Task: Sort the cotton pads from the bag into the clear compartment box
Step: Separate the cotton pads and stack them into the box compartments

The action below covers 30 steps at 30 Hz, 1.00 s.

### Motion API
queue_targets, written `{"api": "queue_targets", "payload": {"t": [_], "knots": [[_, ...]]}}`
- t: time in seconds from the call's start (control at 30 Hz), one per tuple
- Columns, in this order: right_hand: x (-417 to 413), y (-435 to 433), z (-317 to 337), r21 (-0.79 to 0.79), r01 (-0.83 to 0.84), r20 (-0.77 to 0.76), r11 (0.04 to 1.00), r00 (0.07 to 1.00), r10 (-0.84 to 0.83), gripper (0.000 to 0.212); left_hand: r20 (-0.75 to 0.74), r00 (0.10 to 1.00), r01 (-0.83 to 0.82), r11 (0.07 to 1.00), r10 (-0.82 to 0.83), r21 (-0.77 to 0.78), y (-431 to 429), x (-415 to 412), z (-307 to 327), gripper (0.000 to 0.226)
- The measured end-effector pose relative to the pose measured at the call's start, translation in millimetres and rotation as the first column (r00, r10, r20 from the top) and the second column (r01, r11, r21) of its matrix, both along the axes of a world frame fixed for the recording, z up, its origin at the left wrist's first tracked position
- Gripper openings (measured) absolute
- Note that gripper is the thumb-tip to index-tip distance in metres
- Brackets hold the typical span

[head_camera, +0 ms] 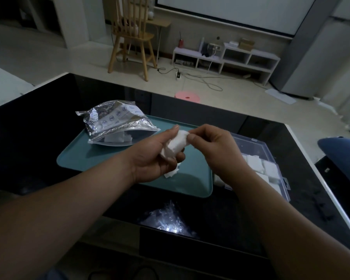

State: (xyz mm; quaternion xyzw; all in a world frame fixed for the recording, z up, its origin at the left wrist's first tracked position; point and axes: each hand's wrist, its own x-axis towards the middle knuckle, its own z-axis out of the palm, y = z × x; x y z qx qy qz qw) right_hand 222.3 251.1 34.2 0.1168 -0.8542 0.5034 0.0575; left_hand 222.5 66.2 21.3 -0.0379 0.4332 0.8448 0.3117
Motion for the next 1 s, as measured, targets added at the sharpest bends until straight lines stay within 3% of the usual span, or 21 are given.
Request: {"api": "queue_targets", "payload": {"t": [0.07, 0.13, 0.2, 0.3, 0.4, 0.6, 0.67, 0.8, 1.0], "knots": [[-3, 4, 7, -0.216, -0.014, 0.057, 0.976, 0.998, 0.027, 0.012, 0.047, 0.998, -0.036, 0.999, 0.035, 0.020, -3, -2, -2, 0.032], [-3, 10, 16, -0.446, -0.066, 0.139, 0.892, 0.980, 0.142, 0.009, 0.069, 0.996, -0.051, 0.998, 0.049, 0.029, -5, -3, -3, 0.025], [-1, 12, 21, -0.470, -0.141, 0.171, 0.871, 0.954, 0.247, 0.009, 0.040, 0.999, -0.009, 0.999, 0.007, 0.038, -4, -1, -1, 0.030], [2, 6, 12, -0.285, -0.157, 0.205, 0.946, 0.954, 0.221, 0.012, -0.017, 0.992, 0.125, 0.989, -0.124, 0.077, 3, 5, 3, 0.052], [6, -7, 5, -0.150, -0.050, 0.202, 0.987, 0.976, 0.080, 0.011, -0.056, 0.988, 0.147, 0.988, -0.145, 0.040, 9, 7, 0, 0.055], [10, -16, -6, 0.191, 0.189, 0.025, 0.963, 0.980, -0.198, 0.009, -0.040, 0.992, 0.123, 0.992, -0.122, 0.002, 10, 2, -7, 0.062], [12, -12, -3, 0.162, 0.146, -0.010, 0.976, 0.989, -0.146, 0.016, -0.010, 0.993, 0.122, 0.992, -0.121, 0.032, 13, 3, -7, 0.056], [21, -4, 4, 0.219, -0.179, 0.082, 0.959, 0.983, 0.165, 0.033, -0.052, 0.991, 0.129, 0.991, -0.127, 0.037, 17, 1, -9, 0.052], [28, 3, 0, 0.277, -0.184, 0.007, 0.943, 0.982, 0.189, 0.040, -0.022, 0.981, 0.194, 0.977, -0.193, 0.092, 21, 3, -11, 0.059]]}}
